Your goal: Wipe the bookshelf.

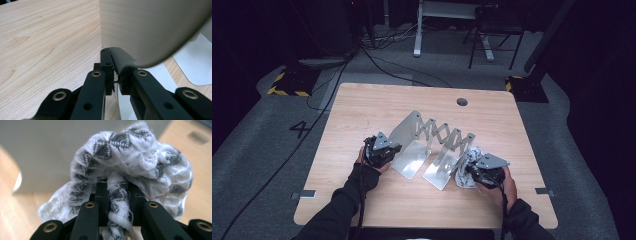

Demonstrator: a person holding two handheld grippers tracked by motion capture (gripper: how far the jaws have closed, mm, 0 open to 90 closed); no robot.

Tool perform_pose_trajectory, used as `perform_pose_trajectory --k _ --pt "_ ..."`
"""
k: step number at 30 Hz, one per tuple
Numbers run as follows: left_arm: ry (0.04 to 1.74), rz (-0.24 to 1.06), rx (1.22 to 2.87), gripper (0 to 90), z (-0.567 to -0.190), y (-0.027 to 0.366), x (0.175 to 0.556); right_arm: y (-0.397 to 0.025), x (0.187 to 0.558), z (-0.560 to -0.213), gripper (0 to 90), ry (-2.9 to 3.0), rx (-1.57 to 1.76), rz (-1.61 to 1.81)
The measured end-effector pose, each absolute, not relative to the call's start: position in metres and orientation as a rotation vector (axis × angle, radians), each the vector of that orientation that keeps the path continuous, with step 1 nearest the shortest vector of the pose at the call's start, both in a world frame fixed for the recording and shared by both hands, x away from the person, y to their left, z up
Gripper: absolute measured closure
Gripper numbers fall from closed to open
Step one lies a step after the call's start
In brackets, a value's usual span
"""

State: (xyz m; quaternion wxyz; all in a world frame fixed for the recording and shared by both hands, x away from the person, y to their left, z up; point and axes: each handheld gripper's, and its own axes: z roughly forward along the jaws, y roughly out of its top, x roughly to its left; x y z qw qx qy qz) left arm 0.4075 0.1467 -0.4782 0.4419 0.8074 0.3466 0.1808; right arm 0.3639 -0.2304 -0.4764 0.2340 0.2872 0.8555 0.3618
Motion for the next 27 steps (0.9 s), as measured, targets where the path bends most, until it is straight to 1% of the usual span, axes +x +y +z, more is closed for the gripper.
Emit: perform_pose_trajectory --k 3,7,13,16,21,27 --pt "0.858 0.450 2.005 85.0 -0.478 0.147 0.407 -0.225 0.358 -0.480 74.9 2.409 0.734 0.985" --pt "0.855 0.451 2.008 84.9 -0.478 0.147 0.408 -0.218 0.344 -0.472 75.1 2.436 0.622 1.040" --pt "0.848 0.450 2.012 84.7 -0.478 0.147 0.408 -0.217 0.320 -0.442 75.1 2.272 0.508 1.226" --pt "0.847 0.448 2.012 84.7 -0.478 0.148 0.408 -0.221 0.315 -0.426 75.2 2.142 0.483 1.264" --pt "0.851 0.445 2.008 84.8 -0.478 0.147 0.408 -0.233 0.324 -0.415 75.4 2.022 0.573 1.266" --pt "0.852 0.442 2.005 84.8 -0.479 0.148 0.408 -0.244 0.353 -0.428 75.4 2.061 0.712 1.180"
